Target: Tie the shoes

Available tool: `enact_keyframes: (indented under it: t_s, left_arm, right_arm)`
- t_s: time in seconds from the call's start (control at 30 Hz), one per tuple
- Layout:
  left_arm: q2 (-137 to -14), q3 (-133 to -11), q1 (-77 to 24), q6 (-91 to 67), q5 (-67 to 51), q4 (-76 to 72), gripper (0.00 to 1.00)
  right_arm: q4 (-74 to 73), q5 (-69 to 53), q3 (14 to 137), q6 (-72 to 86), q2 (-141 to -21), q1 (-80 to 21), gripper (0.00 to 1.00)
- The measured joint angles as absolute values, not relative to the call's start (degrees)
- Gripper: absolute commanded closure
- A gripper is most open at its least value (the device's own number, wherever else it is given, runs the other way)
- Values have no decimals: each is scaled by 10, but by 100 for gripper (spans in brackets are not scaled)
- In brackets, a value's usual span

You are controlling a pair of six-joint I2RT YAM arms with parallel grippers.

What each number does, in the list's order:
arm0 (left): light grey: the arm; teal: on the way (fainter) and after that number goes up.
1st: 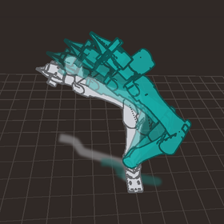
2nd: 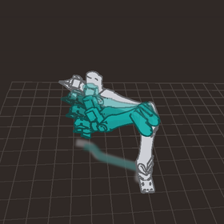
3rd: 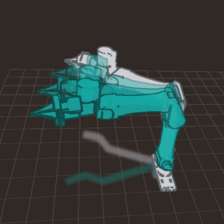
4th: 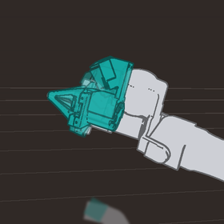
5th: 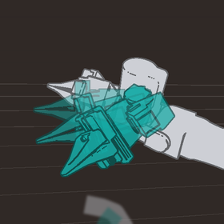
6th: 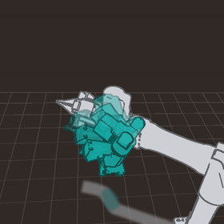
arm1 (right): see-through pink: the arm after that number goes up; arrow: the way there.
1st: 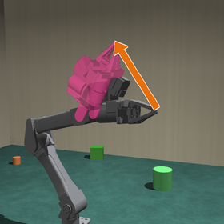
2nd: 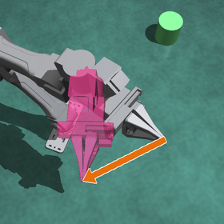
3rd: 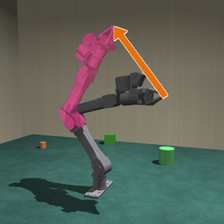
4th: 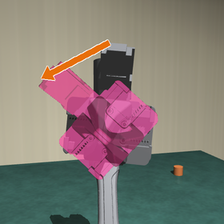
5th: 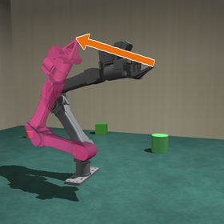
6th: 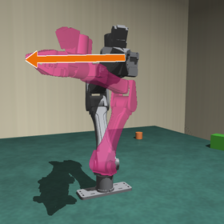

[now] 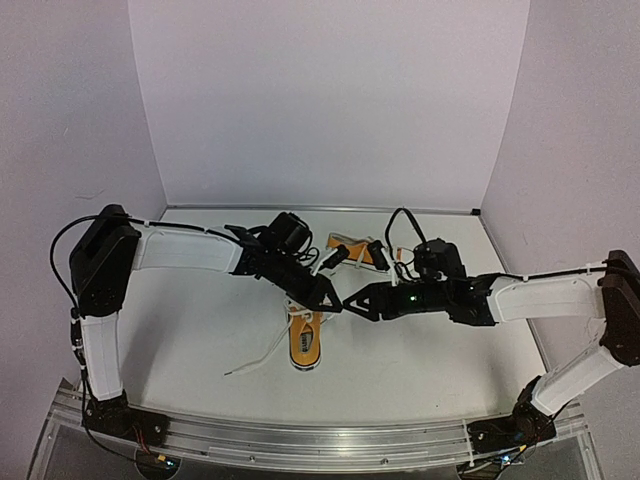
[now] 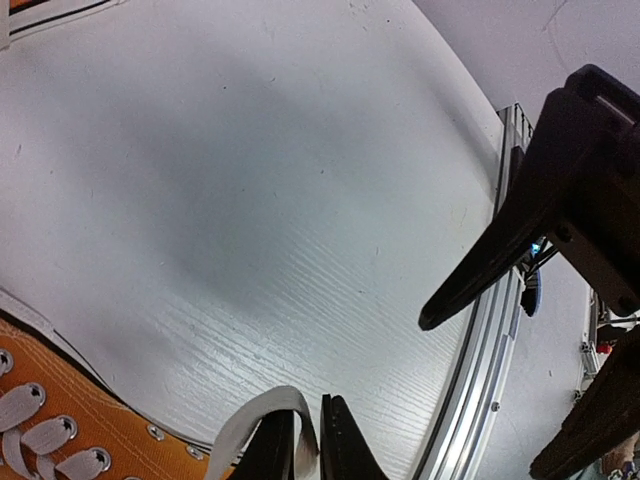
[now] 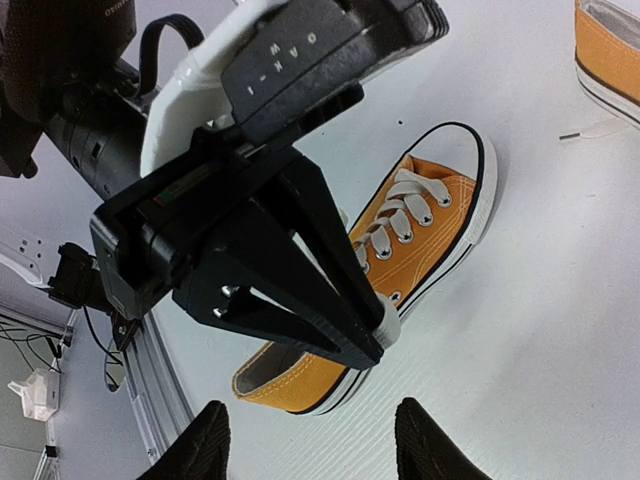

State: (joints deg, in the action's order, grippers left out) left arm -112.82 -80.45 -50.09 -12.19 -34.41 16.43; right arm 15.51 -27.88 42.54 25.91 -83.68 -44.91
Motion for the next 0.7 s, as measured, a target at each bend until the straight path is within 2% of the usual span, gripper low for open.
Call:
enact_keyframes:
  t_s: [0.07, 0.37, 0.5, 0.7]
  left_arm:
    - [-1129, -807, -502, -122, -343, 165, 63]
    - [-1084, -779, -492, -105, -300, 197, 43]
    - [-1034, -770, -466, -95, -281, 220, 42]
    - [-984, -741, -416, -80, -266, 234, 47]
  right_arm:
    - [154, -277, 424, 260, -837, -449, 42]
    - [154, -277, 424, 260, -842, -449, 41]
    - [153, -277, 428, 258, -863, -449, 40]
    - [148, -279, 458, 235, -909, -449, 39]
